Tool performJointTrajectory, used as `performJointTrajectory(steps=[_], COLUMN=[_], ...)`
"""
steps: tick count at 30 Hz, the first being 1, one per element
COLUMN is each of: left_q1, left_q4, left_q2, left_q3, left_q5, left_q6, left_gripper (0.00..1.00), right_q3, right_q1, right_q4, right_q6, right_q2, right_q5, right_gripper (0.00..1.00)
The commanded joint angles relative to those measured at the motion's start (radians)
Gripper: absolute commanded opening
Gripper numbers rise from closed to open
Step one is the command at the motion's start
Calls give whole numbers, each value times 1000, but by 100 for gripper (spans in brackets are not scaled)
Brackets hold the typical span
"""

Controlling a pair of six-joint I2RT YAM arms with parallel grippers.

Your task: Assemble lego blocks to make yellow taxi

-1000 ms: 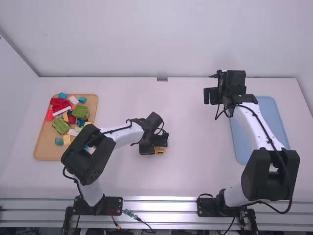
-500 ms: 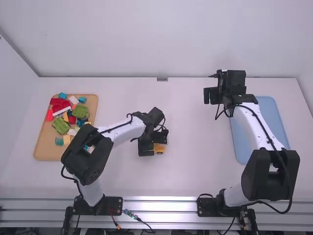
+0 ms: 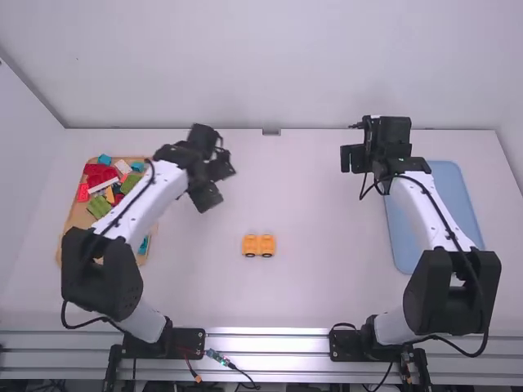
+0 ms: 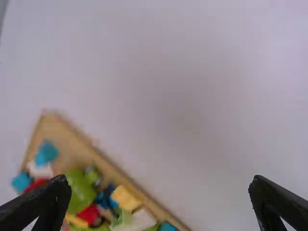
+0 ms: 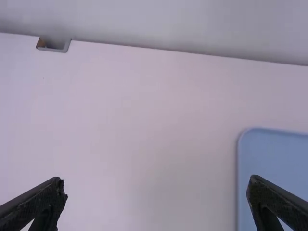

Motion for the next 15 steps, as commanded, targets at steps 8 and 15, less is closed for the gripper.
performJointTrajectory(steps=[8,15], left_q1=[467,731], left_q4=[71,117], left_q2=[-50,-49], left_q3=[8,-73], left_q5=[-12,-7], left_q6=[-525,-792], left_gripper=[99,99], right_q3=[23,23], right_q1=[1,0], right_q4=[1,1], right_q6=[8,11], right_q2=[-35,-35], right_q5=[2,0], right_gripper=[100,99])
